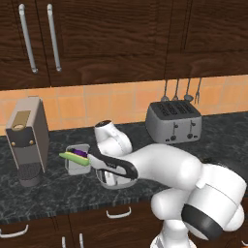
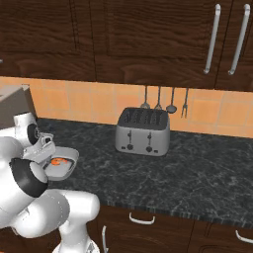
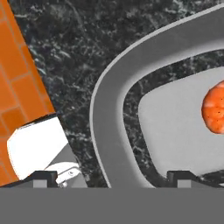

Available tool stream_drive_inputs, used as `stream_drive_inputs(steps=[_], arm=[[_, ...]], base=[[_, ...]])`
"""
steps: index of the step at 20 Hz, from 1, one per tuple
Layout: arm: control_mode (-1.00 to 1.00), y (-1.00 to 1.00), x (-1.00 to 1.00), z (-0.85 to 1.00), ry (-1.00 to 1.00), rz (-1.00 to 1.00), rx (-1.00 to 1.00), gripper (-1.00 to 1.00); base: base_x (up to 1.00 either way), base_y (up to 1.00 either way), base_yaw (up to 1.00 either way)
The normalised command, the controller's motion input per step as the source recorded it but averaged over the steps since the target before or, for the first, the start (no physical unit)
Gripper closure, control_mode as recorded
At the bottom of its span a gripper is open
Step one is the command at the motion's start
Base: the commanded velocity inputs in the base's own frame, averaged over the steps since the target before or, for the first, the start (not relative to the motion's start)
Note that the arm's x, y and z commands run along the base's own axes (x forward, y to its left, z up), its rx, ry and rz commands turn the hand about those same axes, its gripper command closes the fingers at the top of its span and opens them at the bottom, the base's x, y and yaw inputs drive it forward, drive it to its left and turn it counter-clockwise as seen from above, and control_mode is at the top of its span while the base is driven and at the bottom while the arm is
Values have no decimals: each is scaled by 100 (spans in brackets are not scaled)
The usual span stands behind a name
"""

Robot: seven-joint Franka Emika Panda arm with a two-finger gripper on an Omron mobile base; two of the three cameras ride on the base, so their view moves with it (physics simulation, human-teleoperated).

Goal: Take the meat container that has the shrimp and place it on the second highest rack of the freezer. Then take the vegetable container that has the eggplant and corn and place it on the highest rack of the freezer.

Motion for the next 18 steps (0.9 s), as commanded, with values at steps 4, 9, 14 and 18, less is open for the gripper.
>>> stream_drive_inputs(steps=[4,9,14,18], arm=[[-100,0,-1,-52,-16,5,0,-100],[-100,-7,0,-45,-18,5,1,-100],[-100,-20,1,-47,-15,5,4,-100],[-100,-26,10,-54,-1,6,11,-100]], base=[[0,0,0],[0,0,0],[0,0,0],[0,0,0]])
